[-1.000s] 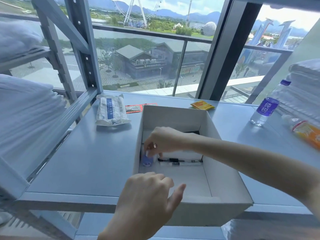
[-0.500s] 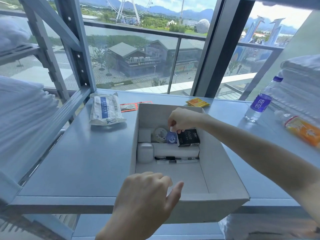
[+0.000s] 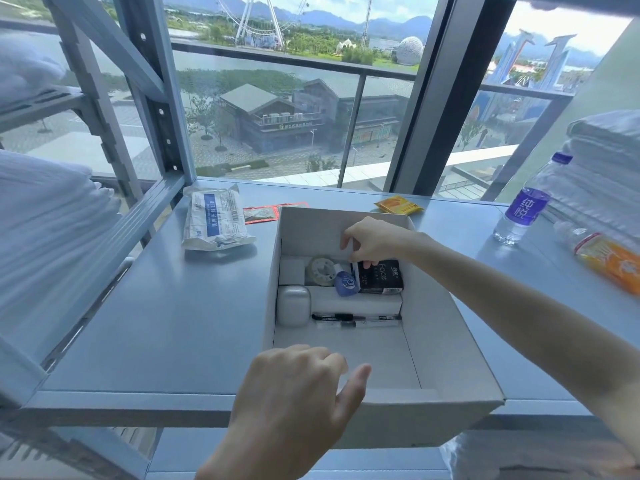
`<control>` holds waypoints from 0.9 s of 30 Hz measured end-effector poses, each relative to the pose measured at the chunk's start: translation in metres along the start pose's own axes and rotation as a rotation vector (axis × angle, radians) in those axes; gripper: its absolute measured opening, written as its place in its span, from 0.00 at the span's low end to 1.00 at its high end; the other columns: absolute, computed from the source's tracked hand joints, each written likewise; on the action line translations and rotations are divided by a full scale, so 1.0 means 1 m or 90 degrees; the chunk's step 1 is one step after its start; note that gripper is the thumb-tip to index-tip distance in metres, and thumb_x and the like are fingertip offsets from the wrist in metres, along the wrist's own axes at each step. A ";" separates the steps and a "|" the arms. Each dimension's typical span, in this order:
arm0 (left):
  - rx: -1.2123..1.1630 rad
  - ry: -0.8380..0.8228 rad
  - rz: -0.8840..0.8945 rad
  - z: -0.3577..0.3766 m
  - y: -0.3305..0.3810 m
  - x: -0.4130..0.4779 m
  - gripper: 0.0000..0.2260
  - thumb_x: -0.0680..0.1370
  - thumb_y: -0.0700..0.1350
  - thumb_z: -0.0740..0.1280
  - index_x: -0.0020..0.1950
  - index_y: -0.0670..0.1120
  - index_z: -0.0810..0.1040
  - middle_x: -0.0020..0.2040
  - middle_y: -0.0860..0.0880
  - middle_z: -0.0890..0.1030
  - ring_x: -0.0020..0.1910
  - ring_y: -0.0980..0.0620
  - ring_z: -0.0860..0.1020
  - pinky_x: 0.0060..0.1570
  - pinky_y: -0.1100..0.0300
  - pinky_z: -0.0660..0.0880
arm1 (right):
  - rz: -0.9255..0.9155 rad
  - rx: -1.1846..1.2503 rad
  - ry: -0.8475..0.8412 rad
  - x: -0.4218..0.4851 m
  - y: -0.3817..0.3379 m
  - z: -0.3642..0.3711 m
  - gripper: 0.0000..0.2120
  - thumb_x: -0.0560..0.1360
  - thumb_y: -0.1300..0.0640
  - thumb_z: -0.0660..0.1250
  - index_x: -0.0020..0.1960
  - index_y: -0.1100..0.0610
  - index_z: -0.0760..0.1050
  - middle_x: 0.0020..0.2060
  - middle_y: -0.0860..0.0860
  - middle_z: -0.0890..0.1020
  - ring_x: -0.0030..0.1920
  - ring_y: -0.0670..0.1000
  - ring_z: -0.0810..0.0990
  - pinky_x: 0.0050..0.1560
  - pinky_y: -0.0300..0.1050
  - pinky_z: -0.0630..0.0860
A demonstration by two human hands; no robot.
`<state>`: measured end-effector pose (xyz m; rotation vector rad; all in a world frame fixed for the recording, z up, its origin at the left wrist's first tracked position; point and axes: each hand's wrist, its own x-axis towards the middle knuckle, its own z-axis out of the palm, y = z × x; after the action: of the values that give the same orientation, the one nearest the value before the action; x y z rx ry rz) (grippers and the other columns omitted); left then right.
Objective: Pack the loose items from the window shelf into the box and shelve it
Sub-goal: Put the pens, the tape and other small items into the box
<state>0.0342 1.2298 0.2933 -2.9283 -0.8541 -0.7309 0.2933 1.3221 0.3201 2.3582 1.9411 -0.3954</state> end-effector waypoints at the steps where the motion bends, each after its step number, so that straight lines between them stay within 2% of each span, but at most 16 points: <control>1: 0.001 -0.002 -0.001 0.001 0.000 0.000 0.22 0.75 0.59 0.53 0.26 0.54 0.76 0.23 0.57 0.74 0.22 0.58 0.74 0.22 0.65 0.51 | -0.006 0.015 0.000 -0.003 0.002 0.000 0.13 0.73 0.62 0.62 0.56 0.57 0.76 0.36 0.50 0.82 0.35 0.53 0.84 0.37 0.42 0.78; 6: -0.010 -0.005 -0.007 0.004 -0.001 0.002 0.23 0.76 0.61 0.50 0.28 0.54 0.75 0.24 0.58 0.75 0.23 0.58 0.75 0.20 0.63 0.62 | -0.057 0.033 0.030 -0.038 -0.004 -0.004 0.11 0.74 0.55 0.66 0.56 0.54 0.77 0.36 0.43 0.79 0.38 0.48 0.81 0.48 0.49 0.78; 9: -0.019 0.018 0.045 0.005 0.000 0.002 0.28 0.79 0.61 0.44 0.30 0.55 0.76 0.26 0.59 0.76 0.24 0.60 0.75 0.20 0.64 0.64 | -0.089 0.011 0.076 -0.079 -0.010 -0.005 0.10 0.75 0.52 0.66 0.55 0.53 0.78 0.41 0.47 0.81 0.41 0.49 0.78 0.47 0.48 0.77; 11: -0.033 0.016 0.110 0.004 -0.001 0.002 0.30 0.79 0.63 0.42 0.33 0.57 0.79 0.28 0.61 0.78 0.27 0.62 0.77 0.22 0.66 0.65 | -0.112 0.033 0.104 -0.112 -0.012 -0.002 0.10 0.75 0.50 0.65 0.51 0.53 0.80 0.41 0.48 0.81 0.40 0.47 0.78 0.45 0.46 0.77; 14: -0.023 -0.011 0.212 0.004 -0.005 0.003 0.28 0.77 0.67 0.45 0.35 0.57 0.79 0.29 0.63 0.78 0.28 0.63 0.77 0.23 0.68 0.63 | -0.124 0.048 0.066 -0.161 -0.013 0.007 0.16 0.75 0.42 0.61 0.49 0.53 0.80 0.41 0.47 0.81 0.39 0.45 0.77 0.44 0.44 0.76; 18: 0.010 0.011 0.273 0.006 -0.003 0.010 0.23 0.73 0.64 0.53 0.28 0.51 0.73 0.24 0.57 0.73 0.22 0.59 0.74 0.21 0.70 0.59 | -0.141 0.033 0.018 -0.210 -0.020 0.025 0.30 0.72 0.29 0.48 0.47 0.51 0.77 0.41 0.48 0.80 0.41 0.48 0.77 0.43 0.45 0.74; 20: 0.008 0.026 0.272 0.006 0.004 0.014 0.23 0.73 0.62 0.54 0.27 0.49 0.71 0.22 0.55 0.71 0.21 0.58 0.72 0.22 0.70 0.57 | -0.140 -0.002 0.052 -0.225 -0.017 0.033 0.32 0.71 0.30 0.42 0.47 0.51 0.75 0.39 0.50 0.79 0.39 0.50 0.75 0.40 0.46 0.70; 21: 0.009 0.033 0.271 0.007 0.009 0.016 0.22 0.73 0.62 0.55 0.26 0.49 0.70 0.22 0.55 0.70 0.20 0.58 0.72 0.22 0.70 0.56 | -0.133 -0.008 0.076 -0.232 -0.014 0.035 0.32 0.70 0.30 0.42 0.46 0.52 0.75 0.38 0.50 0.78 0.38 0.50 0.73 0.40 0.45 0.68; 24: 0.003 0.044 0.278 0.012 0.022 0.024 0.21 0.72 0.60 0.55 0.26 0.49 0.68 0.21 0.55 0.69 0.18 0.56 0.70 0.23 0.70 0.56 | -0.107 -0.038 0.149 -0.249 -0.003 0.041 0.27 0.70 0.30 0.49 0.41 0.52 0.72 0.36 0.48 0.77 0.34 0.50 0.70 0.34 0.44 0.65; 27: -0.009 0.059 0.284 0.020 0.040 0.033 0.20 0.72 0.60 0.55 0.25 0.49 0.68 0.20 0.54 0.69 0.17 0.55 0.70 0.23 0.68 0.55 | -0.069 -0.095 0.226 -0.261 0.009 0.052 0.16 0.71 0.39 0.56 0.37 0.52 0.67 0.30 0.47 0.74 0.29 0.51 0.73 0.26 0.42 0.65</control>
<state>0.0879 1.2147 0.2943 -2.9026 -0.1732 -0.8214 0.2490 1.0596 0.3307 2.3603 2.1595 0.1745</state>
